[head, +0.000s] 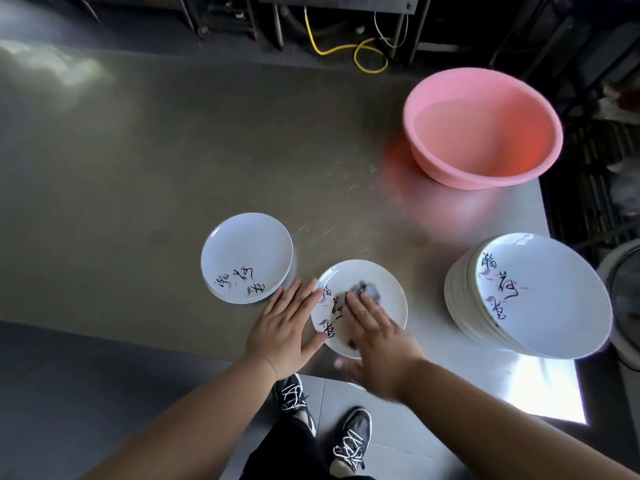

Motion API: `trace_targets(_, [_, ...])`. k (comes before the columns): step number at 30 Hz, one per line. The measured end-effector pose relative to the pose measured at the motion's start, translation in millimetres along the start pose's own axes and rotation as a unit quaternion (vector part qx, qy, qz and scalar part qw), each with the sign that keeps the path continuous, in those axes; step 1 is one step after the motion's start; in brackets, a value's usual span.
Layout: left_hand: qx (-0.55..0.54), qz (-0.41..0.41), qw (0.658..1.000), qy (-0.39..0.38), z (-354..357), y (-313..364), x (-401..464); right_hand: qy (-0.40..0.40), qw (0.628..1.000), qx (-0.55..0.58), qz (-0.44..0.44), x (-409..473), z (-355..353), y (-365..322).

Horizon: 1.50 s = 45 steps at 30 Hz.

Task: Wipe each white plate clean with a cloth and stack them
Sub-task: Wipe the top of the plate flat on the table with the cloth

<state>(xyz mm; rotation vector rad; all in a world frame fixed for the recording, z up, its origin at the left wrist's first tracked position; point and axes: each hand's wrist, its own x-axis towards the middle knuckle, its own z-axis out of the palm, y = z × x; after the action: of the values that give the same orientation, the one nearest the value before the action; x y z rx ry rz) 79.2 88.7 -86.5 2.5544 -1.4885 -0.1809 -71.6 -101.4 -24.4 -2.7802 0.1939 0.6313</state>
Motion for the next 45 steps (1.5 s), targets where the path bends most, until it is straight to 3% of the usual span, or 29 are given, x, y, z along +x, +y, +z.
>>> trace_targets(5, [0.004,-0.001,1.000,-0.004,0.5,-0.1,1.4,0.010,0.996,-0.048,-0.070,-28.0,17.3,6.2])
trace_targets(10, [0.000,-0.003,1.000,-0.001,0.1,1.7,0.7,0.025,0.997,-0.020,0.077,10.7,-4.4,14.3])
trace_targets(15, [0.005,0.002,1.000,0.005,2.6,-1.0,0.5,0.020,0.999,-0.027,-0.021,-39.5,13.2,-4.7])
trace_targets(18, [0.006,0.001,1.000,0.005,3.0,-0.9,1.3,0.007,0.999,-0.045,-0.025,-37.1,9.9,3.1])
trace_targets(23, [0.005,-0.009,1.000,0.003,2.9,1.7,1.6,0.016,0.994,-0.021,0.106,-1.5,-6.5,15.0])
trace_targets(29, [0.009,-0.008,1.000,-0.015,3.3,-0.7,1.6,0.032,0.999,-0.021,0.015,-59.9,19.4,-5.2])
trace_targets(37, [-0.002,-0.017,1.000,-0.004,3.8,0.5,2.5,0.049,0.992,-0.010,0.115,9.4,-4.6,53.1])
trace_targets(45, [-0.008,-0.014,1.000,-0.004,5.1,-1.8,2.5,0.027,0.980,0.086,0.177,-37.6,27.6,4.5])
